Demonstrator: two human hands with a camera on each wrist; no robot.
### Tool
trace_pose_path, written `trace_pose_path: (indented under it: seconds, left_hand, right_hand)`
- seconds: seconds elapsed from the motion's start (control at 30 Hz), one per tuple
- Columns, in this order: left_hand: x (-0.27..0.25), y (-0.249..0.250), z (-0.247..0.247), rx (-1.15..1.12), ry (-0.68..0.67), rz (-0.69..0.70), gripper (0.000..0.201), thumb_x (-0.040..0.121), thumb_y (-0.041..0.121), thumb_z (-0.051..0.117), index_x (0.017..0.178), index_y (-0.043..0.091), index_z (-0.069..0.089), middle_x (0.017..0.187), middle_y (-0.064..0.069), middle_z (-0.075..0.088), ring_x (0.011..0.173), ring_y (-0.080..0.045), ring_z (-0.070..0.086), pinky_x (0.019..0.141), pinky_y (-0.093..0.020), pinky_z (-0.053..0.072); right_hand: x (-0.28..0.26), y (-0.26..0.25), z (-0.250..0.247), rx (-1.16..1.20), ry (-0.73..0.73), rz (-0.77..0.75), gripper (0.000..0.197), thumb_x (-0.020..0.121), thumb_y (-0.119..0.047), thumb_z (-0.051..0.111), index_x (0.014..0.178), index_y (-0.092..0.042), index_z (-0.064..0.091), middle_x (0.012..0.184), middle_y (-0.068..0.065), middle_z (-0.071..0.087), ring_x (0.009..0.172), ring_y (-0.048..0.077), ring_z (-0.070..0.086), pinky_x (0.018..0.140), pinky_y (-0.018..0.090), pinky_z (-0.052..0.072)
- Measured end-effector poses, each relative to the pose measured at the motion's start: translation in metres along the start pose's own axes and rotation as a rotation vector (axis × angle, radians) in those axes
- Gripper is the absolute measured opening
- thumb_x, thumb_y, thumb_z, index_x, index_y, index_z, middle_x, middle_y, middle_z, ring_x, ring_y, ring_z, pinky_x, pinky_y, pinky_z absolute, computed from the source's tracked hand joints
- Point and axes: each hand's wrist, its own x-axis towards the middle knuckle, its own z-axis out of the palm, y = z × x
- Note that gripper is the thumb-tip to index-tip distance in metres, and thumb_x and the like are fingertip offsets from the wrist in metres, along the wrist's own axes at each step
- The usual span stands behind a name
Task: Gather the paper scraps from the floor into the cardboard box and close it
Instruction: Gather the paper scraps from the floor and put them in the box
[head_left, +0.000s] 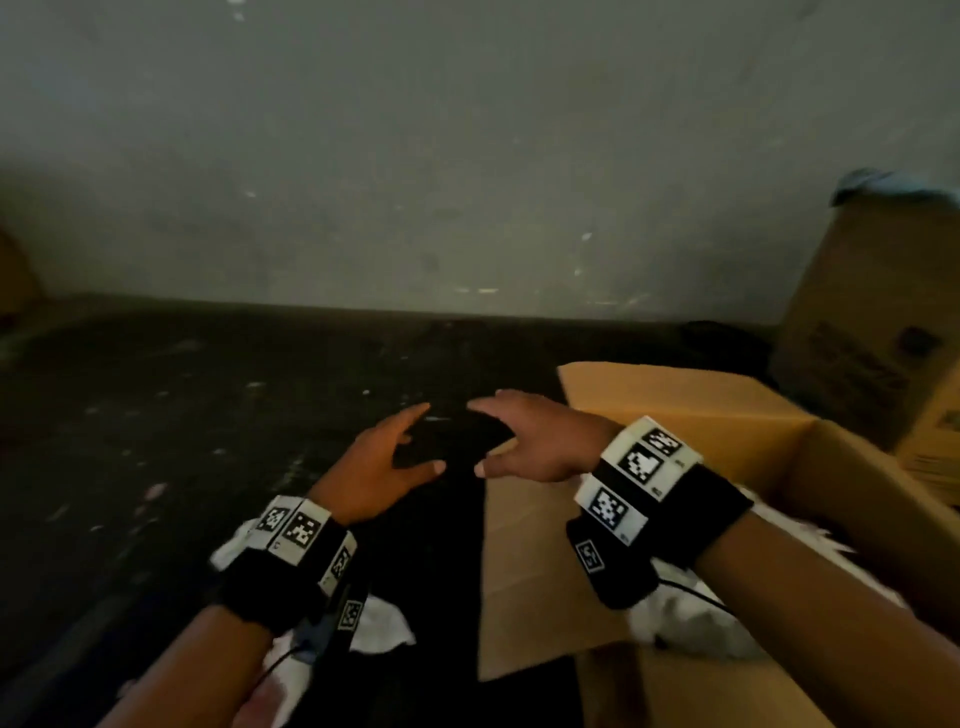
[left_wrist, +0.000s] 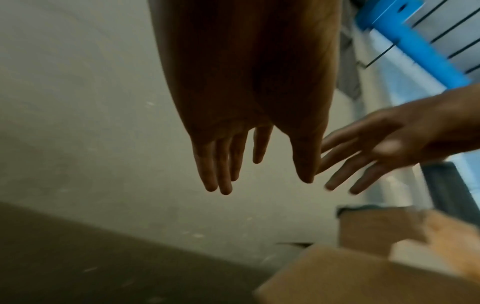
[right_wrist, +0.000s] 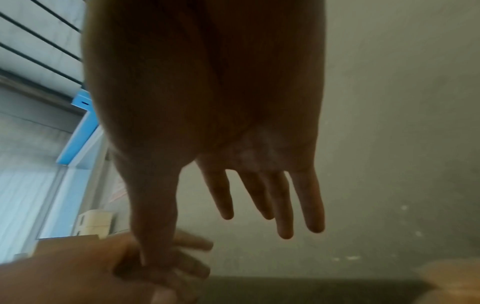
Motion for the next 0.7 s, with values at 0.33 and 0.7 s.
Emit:
trace_pose_path:
  seconds: [0.33,0.7]
  left_hand:
    - [-0.061,-0.245,-0.069,0.147,-0.073,-0.322,0.086,0.07,0.064,0.06,0.141,0.025,0.032,0.143,-0.003,0.045,0.131,-0.02,0.041,0.109,-0.041,0.035]
    - [-0.039,-0.294,-0.047,0.462,-0.478,-0.256,0.061,0.096,0.047,0.035,0.147,0.021,0.013,0.158,-0.006,-0.004,0.145,-0.023,-0.003,0.118,-0.042,0.011]
  right_hand:
    - [0.131,-0.103,0.17,0.1,-0.251,-0.014,0.084,0.075,-0.045,0.074,0.143,-0.023,0.029,0.147,0.011,0.037,0.135,0.03,0.037,0.109,0.035,0.035]
    - [0.121,-0.12,0.296,-0.012,-0.363,0.417,0.092,0.08,-0.069,0.049,0.148,-0.038,-0.005,0.158,0.009,-0.019,0.143,0.043,-0.012,0.113,0.061,0.013]
